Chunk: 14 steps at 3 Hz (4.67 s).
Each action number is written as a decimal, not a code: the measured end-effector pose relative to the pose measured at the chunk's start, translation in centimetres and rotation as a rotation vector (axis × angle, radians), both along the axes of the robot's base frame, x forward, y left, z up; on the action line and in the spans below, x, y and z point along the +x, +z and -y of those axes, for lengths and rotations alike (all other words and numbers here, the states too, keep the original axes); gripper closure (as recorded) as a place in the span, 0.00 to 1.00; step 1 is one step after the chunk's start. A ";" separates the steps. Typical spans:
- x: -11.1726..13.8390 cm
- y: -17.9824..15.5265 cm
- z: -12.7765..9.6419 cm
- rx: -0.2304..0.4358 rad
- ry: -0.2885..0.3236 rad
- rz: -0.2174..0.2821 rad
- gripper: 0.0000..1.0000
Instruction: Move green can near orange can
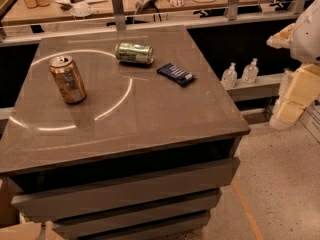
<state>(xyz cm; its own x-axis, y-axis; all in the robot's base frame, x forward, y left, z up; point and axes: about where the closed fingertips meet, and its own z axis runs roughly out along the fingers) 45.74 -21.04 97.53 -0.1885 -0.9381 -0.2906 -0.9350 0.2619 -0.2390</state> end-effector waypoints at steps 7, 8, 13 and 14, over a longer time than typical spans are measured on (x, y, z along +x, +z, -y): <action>18.2 -2.7 -9.7 0.723 0.226 0.123 0.00; 21.3 -3.3 -13.4 0.804 0.234 0.117 0.00; 30.9 -10.0 -23.3 0.890 0.137 0.152 0.00; 32.0 -10.5 -24.1 0.884 0.164 0.151 0.15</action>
Offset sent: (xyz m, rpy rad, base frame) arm 0.1391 0.0265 -0.0137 0.7741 -0.0524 0.2104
